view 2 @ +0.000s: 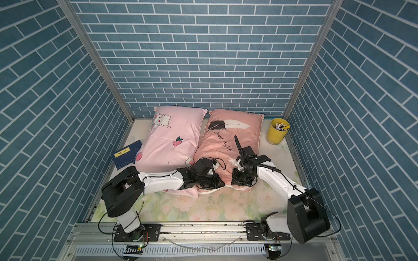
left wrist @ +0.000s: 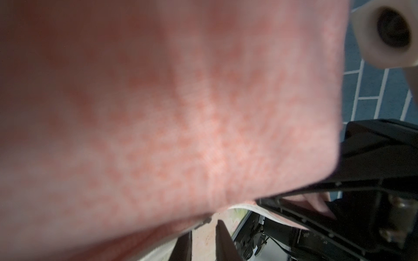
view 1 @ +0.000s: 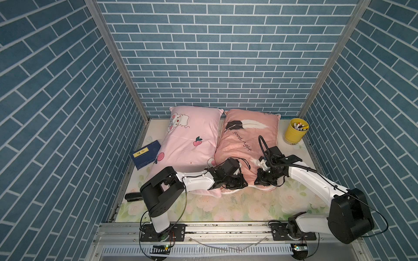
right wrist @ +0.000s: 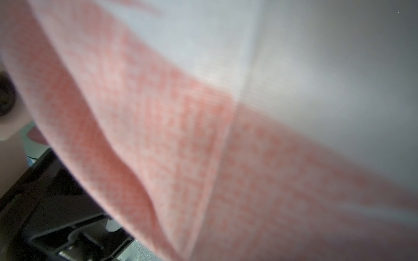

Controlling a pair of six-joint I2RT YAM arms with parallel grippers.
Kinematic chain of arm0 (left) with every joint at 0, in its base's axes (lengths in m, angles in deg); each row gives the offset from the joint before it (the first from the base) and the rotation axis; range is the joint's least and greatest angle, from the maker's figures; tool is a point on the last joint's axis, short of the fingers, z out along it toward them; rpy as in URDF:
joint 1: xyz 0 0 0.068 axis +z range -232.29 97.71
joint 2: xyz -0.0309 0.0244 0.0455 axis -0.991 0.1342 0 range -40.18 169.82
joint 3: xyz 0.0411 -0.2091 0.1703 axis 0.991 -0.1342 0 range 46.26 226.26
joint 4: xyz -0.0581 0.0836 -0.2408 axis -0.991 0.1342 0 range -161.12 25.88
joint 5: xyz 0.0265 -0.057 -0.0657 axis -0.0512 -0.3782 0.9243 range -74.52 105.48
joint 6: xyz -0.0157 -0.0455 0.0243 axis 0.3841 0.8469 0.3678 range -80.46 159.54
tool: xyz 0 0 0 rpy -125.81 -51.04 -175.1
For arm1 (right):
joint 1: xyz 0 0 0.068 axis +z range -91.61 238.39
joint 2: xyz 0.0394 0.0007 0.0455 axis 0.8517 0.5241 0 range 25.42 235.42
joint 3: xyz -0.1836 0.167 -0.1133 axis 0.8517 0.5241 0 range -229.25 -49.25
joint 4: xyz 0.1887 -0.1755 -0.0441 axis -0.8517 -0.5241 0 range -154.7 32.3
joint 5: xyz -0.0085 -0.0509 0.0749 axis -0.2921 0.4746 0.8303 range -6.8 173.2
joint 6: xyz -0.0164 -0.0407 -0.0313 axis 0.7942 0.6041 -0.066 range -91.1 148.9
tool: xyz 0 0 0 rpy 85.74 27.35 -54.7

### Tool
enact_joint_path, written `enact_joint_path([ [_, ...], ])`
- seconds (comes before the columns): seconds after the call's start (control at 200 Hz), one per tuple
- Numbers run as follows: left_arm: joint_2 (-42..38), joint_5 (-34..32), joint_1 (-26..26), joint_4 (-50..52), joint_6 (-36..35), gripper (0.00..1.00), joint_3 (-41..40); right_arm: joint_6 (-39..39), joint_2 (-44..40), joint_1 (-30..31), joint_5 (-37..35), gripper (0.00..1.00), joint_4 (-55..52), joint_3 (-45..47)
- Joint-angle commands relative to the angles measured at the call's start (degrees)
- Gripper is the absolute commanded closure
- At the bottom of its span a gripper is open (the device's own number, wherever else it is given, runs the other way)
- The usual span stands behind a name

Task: Zip up pillowcases
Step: Zip the zipper on the pillowcase.

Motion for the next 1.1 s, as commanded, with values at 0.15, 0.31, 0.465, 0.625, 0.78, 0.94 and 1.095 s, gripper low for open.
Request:
enact_joint_path([
  [0.15, -0.5, 0.1, -0.2, 1.2, -1.0, 0.83, 1.9, 1.2, -0.2, 0.0, 0.4, 1.0, -2.5, 0.7],
  [0.31, -0.5, 0.6, -0.2, 0.6, -0.6, 0.86, 1.7, 1.2, 0.5, -0.1, 0.3, 1.0, -2.5, 0.7],
  [0.465, -0.6, 0.5, -0.2, 1.1, -0.8, 0.89, 1.6, 1.1, 0.9, 0.0, 0.2, 1.0, -2.2, 0.7],
  [0.625, 0.1, 0.9, -0.2, 0.0, -0.5, 0.9, 1.6, 1.1, 0.8, -0.1, 0.3, 1.0, -2.5, 0.4],
  [0.78, 0.3, 0.9, -0.2, 0.1, -0.6, 0.9, 2.2, 1.1, 0.6, 0.0, 0.2, 1.0, -2.3, 0.7],
  [0.94, 0.5, 1.0, -0.2, 0.0, -0.6, 0.91, 2.0, 1.0, 0.6, 0.0, 0.2, 1.0, -2.3, 0.8],
  [1.095, 0.6, 0.9, -0.2, -0.2, -0.4, 0.87, 1.5, 1.0, 0.4, 0.0, 0.2, 1.0, -2.3, 0.8],
])
